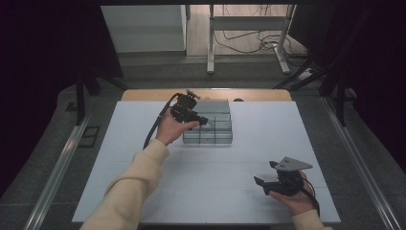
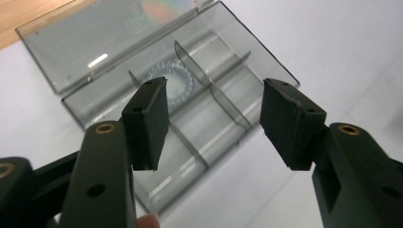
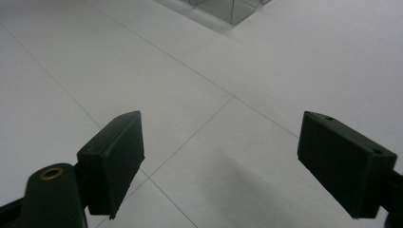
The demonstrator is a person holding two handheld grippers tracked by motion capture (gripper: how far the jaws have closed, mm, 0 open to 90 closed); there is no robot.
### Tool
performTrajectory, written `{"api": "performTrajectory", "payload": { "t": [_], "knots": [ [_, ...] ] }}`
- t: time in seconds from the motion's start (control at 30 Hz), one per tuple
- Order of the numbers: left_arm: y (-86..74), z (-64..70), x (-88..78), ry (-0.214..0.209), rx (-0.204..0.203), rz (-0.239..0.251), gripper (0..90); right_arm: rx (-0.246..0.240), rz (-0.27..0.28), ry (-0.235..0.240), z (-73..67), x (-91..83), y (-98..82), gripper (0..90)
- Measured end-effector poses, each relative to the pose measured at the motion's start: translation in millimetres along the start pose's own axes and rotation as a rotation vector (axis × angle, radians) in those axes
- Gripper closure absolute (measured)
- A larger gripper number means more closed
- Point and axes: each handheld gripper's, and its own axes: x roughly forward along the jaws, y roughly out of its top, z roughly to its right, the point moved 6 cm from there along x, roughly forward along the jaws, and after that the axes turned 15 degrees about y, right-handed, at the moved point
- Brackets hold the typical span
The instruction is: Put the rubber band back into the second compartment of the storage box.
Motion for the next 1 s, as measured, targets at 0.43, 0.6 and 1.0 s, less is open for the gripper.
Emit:
{"api": "performTrajectory", "payload": {
  "t": [0.43,0.6,1.0],
  "knots": [
    [-78.5,7.2,-39.8,-0.007,0.018,0.043,43.0,-0.008,-0.002,-0.001,0.7,1.9,2.5,16.0],
    [-118.9,11.1,-54.9,0.001,0.017,0.076,43.4,-0.006,0.013,0.003,-0.2,-0.7,3.2,16.0],
    [-189.6,-7.6,-74.8,0.059,-0.030,0.057,43.2,-0.004,0.016,0.001,-1.4,-1.8,4.0,15.8]
  ]
}}
